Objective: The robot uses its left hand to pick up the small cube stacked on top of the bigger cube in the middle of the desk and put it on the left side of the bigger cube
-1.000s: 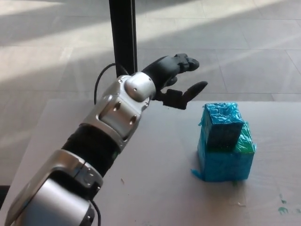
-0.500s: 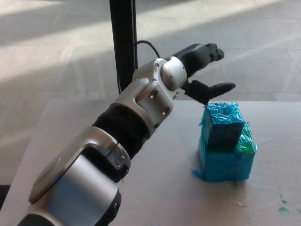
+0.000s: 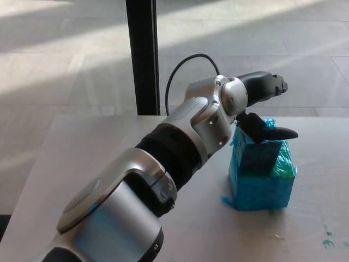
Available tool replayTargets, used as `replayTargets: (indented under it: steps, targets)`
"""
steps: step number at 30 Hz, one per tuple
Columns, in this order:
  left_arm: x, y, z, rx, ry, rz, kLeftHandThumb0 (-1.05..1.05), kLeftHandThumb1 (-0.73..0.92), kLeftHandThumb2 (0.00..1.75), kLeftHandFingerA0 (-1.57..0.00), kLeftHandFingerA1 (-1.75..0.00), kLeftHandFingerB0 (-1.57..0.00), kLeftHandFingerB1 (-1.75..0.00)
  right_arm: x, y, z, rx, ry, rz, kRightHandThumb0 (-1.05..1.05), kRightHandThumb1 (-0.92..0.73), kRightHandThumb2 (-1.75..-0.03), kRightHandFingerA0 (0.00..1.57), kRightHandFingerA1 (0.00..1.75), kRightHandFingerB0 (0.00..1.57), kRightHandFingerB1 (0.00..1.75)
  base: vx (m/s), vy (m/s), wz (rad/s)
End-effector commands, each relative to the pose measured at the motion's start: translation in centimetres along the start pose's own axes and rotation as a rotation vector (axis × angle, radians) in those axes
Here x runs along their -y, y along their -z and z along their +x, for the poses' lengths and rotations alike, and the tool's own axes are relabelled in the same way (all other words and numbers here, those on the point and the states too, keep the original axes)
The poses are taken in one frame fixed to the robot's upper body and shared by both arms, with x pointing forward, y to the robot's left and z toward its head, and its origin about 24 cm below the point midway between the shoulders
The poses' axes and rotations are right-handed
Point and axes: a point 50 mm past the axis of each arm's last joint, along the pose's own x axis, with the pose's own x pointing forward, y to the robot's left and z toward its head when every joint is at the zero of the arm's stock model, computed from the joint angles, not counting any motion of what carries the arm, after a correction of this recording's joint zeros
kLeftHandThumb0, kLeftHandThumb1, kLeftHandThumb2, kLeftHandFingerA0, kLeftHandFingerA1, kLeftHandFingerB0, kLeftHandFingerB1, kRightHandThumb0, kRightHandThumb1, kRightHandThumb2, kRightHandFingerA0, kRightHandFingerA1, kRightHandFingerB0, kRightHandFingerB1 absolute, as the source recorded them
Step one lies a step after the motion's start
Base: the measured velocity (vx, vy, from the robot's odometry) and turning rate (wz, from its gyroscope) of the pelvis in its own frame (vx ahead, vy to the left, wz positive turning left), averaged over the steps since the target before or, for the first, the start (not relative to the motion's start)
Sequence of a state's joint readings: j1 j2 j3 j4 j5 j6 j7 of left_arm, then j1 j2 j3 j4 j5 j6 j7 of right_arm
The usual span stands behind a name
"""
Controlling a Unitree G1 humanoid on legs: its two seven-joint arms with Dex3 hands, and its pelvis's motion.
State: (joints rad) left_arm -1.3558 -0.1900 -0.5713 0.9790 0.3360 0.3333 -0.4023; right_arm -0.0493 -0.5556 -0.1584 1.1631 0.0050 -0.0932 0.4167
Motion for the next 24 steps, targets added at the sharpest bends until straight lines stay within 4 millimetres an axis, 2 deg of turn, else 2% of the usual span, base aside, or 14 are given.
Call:
replayTargets:
  steps: [1, 2, 3, 5, 6, 11, 12, 13, 15, 16, 20, 21, 22, 24]
  targets:
    - [0.6, 0.8, 0.2, -0.034, 0.074, -0.117, -0.87, 0.42, 0.98, 0.00, -0.24, 0.00, 0.00, 0.9, -0.4, -0.1, -0.024, 0.031, 0.015, -0.48, -0.55, -0.89, 0.50, 0.66, 0.39, 0.53, 0.00, 0.000, 0.00]
    - [0.7, 0.9, 0.2, -0.035, 0.082, -0.125, -0.87, 0.42, 0.98, 0.00, -0.24, 0.00, 0.00, 0.9, -0.4, -0.1, -0.025, 0.031, 0.013, -0.48, -0.55, -0.89, 0.50, 0.66, 0.39, 0.53, 0.00, 0.000, 0.00]
    - [1.0, 1.1, 0.3, -0.044, 0.094, -0.125, -1.02, 0.48, 1.00, 0.00, -0.20, -0.01, -0.01, 1.0, -0.3, -0.4, 0.003, 0.023, 0.010, -0.46, -0.68, -0.61, 0.56, 0.54, 0.48, 0.39, 0.00, 0.000, 0.00]
    - [1.2, 1.2, 0.3, -0.042, 0.099, -0.122, -1.02, 0.48, 1.00, 0.00, -0.20, -0.01, -0.01, 1.0, -0.2, -0.4, 0.008, 0.031, 0.013, -0.46, -0.68, -0.61, 0.56, 0.54, 0.48, 0.39, 0.00, 0.000, 0.00]
    - [1.5, 1.3, 0.4, -0.035, 0.119, -0.145, -1.05, 0.70, 0.68, 0.00, -0.24, 0.00, -0.06, 1.1, -0.1, -0.6, 0.028, 0.021, -0.012, -0.47, -0.68, -0.61, 0.56, 0.53, 0.47, 0.38, 0.00, 0.000, 0.00]
    - [1.9, 1.7, 0.4, -0.054, 0.135, -0.119, -1.05, 0.69, 0.69, 0.00, -0.19, 0.00, -0.08, 1.2, -0.5, -0.6, 0.039, 0.015, -0.052, -0.47, -0.69, -0.61, 0.55, 0.52, 0.45, 0.38, 0.00, 0.000, 0.00]
    - [2.1, 2.0, 0.4, -0.073, 0.141, -0.108, -1.05, 0.67, 0.75, 0.00, -0.24, 0.00, -0.10, 1.1, -0.7, -0.5, 0.035, 0.018, -0.053, -0.45, -0.69, -0.61, 0.54, 0.52, 0.45, 0.38, 0.00, 0.000, 0.00]
    - [2.3, 2.4, 0.5, -0.092, 0.149, -0.117, -0.93, 0.47, 1.02, 0.00, -0.25, 0.00, 0.00, 1.1, -0.8, -0.4, 0.037, 0.018, -0.039, -0.42, -0.69, -0.61, 0.53, 0.53, 0.45, 0.38, 0.00, 0.000, 0.00]
    - [2.4, 2.5, 0.4, -0.106, 0.153, -0.103, -0.94, 0.48, 1.03, 0.00, -0.30, 0.00, 0.00, 1.1, -0.9, -0.3, 0.031, 0.027, -0.027, -0.41, -0.69, -0.61, 0.55, 0.53, 0.46, 0.38, 0.00, 0.000, 0.00]
    - [2.8, 2.9, 0.5, -0.130, 0.161, -0.090, -1.05, 0.48, 0.88, -0.06, -0.54, -0.01, -0.14, 1.1, -0.9, -0.2, 0.024, 0.027, -0.020, -0.44, -0.68, -0.60, 0.54, 0.55, 0.47, 0.38, 0.00, 0.000, 0.00]
    - [3.2, 3.1, 0.6, -0.163, 0.226, -0.069, -1.02, 0.50, 0.97, -0.07, -0.58, -0.11, -0.03, 1.1, -1.2, -0.3, 0.048, 0.022, -0.036, -0.45, -0.69, -0.60, 0.53, 0.53, 0.42, 0.37, 0.00, 0.000, 0.00]
    - [3.3, 3.1, 0.6, -0.167, 0.232, -0.069, -0.99, 0.49, 0.95, -0.09, -0.59, -0.08, -0.05, 1.1, -1.2, -0.2, 0.045, 0.021, -0.040, -0.44, -0.70, -0.61, 0.52, 0.53, 0.42, 0.37, 0.00, 0.000, 0.00]
    - [3.3, 3.0, 0.6, -0.173, 0.233, -0.074, -1.02, 0.56, 0.64, -0.03, -0.54, 0.00, -0.33, 1.1, -1.3, -0.2, 0.041, 0.020, -0.037, -0.45, -0.69, -0.60, 0.53, 0.54, 0.42, 0.37, 0.00, 0.000, 0.00]
    - [3.4, 2.9, 0.6, -0.176, 0.234, -0.076, -1.02, 0.56, 0.64, -0.03, -0.54, 0.00, -0.33, 1.1, -1.3, -0.2, 0.043, 0.021, -0.030, -0.45, -0.69, -0.60, 0.53, 0.54, 0.42, 0.37, 0.00, 0.000, 0.00]
